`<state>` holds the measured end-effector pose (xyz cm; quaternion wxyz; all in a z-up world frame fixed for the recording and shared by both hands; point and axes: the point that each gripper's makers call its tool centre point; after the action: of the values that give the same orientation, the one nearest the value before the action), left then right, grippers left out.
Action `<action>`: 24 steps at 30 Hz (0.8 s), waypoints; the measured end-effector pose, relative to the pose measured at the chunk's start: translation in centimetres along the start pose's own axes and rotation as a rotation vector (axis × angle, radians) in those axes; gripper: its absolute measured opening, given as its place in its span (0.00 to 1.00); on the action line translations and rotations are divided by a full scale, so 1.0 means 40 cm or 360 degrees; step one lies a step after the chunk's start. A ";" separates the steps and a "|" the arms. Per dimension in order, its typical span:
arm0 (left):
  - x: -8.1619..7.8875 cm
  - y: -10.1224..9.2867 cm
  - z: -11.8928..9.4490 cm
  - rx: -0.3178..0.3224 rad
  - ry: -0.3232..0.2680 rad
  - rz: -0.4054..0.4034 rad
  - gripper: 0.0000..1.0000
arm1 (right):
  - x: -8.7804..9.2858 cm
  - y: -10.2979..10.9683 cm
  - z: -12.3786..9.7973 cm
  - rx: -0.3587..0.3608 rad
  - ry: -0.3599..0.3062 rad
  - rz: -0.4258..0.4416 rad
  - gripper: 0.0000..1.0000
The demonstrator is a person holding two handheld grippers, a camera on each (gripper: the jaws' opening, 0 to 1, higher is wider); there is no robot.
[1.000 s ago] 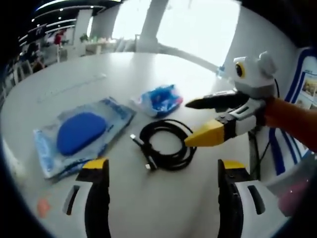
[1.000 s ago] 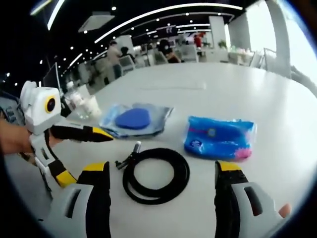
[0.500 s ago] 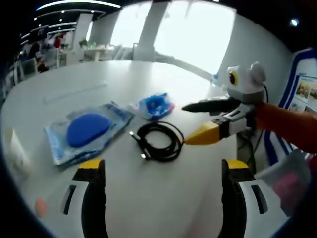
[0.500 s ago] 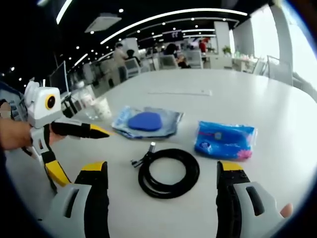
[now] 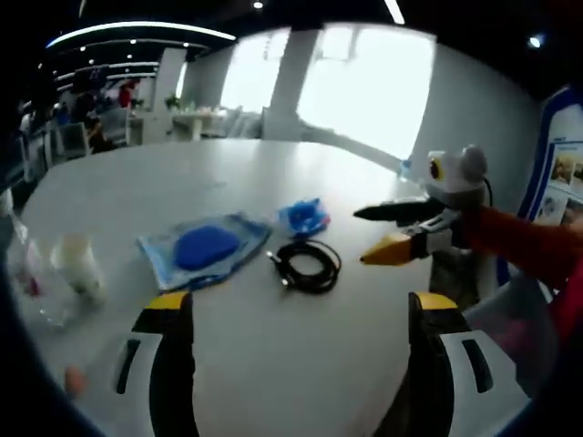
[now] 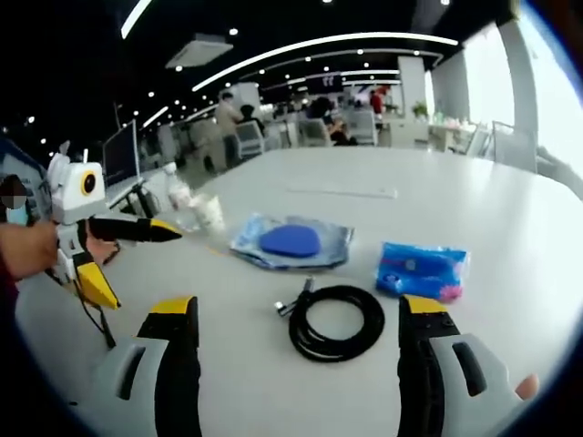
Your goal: Arrange the tabletop items into an orderly group along one side of the table until the central work area is clear of visible clutter.
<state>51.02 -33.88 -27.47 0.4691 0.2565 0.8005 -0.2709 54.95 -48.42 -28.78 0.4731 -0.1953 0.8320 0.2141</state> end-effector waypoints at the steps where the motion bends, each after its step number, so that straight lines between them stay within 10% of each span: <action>1: 0.004 0.007 -0.025 -0.0035 0.0005 -0.0007 0.96 | -0.001 0.005 -0.006 0.0010 -0.0008 0.0004 0.91; 24: 0.032 0.055 -0.342 -0.0443 -0.0195 -0.0066 0.94 | 0.015 0.121 -0.130 0.0252 -0.0098 -0.0006 0.98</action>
<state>43.57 -22.85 -23.37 0.5423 0.1553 0.8054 -0.1821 48.45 -47.30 -26.07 0.5128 -0.1522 0.8310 0.1526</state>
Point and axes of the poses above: the point that each gripper's makers call its tool centre point, and the gripper's own axes: z roughly forward along the fingers, y roughly to its left, x roughly out of its underside, and after that the axes turned 4 degrees about z, right-handed
